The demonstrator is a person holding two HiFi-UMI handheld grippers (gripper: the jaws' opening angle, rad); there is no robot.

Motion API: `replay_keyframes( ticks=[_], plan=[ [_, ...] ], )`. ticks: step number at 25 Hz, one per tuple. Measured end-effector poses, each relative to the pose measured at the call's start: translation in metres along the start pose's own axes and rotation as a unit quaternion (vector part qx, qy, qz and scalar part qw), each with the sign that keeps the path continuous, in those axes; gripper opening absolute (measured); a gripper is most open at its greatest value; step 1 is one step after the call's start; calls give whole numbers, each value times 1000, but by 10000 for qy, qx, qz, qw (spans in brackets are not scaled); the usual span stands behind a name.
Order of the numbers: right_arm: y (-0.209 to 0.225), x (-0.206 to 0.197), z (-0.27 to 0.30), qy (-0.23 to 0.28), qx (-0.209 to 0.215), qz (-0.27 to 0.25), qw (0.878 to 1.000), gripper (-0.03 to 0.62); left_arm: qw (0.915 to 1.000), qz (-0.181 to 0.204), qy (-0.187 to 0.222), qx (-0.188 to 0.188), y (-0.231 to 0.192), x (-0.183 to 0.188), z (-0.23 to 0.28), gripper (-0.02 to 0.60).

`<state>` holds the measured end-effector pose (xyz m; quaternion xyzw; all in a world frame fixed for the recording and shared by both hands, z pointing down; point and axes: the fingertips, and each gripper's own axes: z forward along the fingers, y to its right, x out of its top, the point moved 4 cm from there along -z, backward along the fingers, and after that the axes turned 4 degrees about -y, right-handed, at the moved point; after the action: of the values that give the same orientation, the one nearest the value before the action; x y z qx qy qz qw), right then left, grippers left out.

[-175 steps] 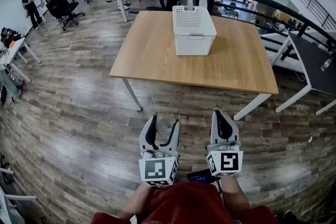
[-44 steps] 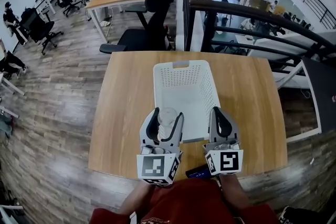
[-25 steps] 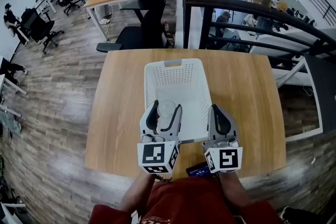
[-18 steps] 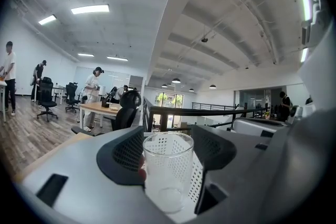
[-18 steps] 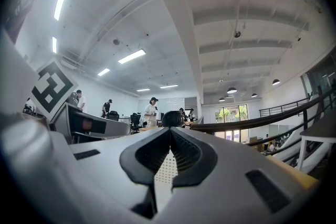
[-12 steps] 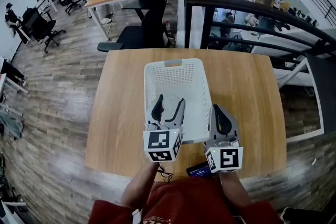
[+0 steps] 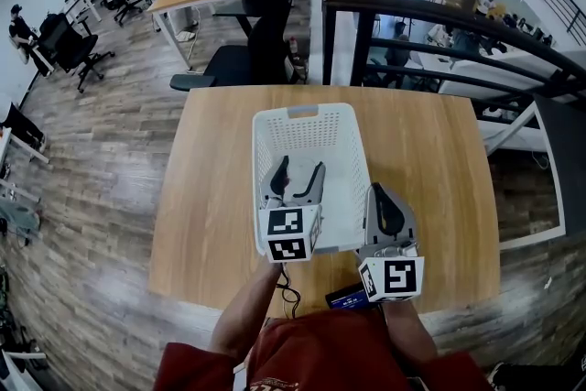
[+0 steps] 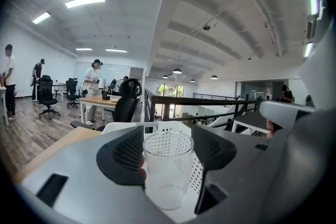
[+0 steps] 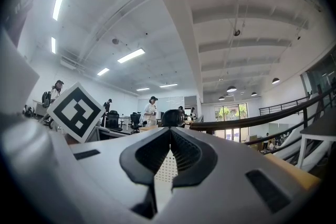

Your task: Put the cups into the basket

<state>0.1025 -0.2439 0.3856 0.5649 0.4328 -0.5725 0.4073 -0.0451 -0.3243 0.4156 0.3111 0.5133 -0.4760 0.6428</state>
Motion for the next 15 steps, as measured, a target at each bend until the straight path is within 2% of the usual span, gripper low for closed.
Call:
replay_keyframes(
  ticks=[5,15],
  plan=[
    [0,-1,1,10,7,-2,10000,12,9997,184,-143,19,-2,-6,21,288],
    [1,-4,4,-29,6,31,10000,12,9970,-11,-766,-82,-5,-35,54,288]
  ],
)
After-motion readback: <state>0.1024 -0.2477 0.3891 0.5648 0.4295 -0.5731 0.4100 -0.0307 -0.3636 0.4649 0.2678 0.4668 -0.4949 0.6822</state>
